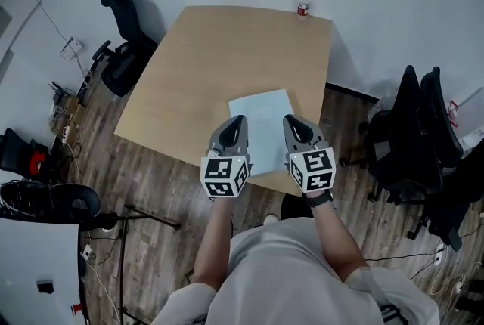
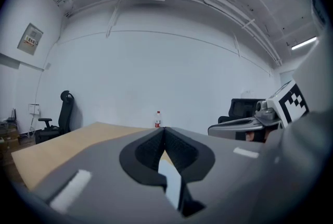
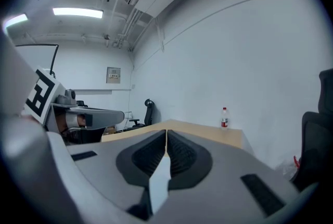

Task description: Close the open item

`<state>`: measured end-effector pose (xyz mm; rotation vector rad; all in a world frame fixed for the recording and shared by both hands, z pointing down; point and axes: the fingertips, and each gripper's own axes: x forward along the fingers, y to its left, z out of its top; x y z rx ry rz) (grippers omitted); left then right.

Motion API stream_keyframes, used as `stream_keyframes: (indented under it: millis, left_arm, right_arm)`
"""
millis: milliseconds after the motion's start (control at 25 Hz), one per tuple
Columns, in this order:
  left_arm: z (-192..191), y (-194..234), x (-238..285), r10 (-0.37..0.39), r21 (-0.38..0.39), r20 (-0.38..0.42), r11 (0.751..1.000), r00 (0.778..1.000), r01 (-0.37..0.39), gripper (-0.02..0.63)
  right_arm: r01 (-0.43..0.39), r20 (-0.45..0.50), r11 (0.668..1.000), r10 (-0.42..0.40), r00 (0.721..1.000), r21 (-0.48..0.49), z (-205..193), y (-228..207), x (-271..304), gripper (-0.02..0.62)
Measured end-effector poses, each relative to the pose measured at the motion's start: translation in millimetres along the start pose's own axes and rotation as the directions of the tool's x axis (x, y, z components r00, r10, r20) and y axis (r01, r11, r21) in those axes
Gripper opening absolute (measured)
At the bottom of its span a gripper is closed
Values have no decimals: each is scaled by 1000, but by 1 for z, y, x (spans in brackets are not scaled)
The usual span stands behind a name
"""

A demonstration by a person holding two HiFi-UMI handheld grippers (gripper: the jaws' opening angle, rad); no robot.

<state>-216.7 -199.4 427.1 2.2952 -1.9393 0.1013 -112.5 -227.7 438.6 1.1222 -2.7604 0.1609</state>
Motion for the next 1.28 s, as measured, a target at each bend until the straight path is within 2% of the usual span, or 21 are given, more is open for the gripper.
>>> stream_keyframes:
  millis: [320, 560, 1280]
  left_arm:
    - [14, -10, -27, 36, 87, 63, 995, 997, -42, 9]
    - [14, -29, -28, 26, 106, 84, 994, 996, -35, 9]
    - [-3, -35, -22, 28, 71, 57, 997, 998, -32, 9]
  right_arm:
    - [9, 55, 999, -7, 998, -36, 22, 12, -27, 15]
    - [49, 67, 997, -45, 997, -54, 23, 0, -46, 15]
    - [59, 32, 997, -58, 998, -51, 5, -14, -50, 14]
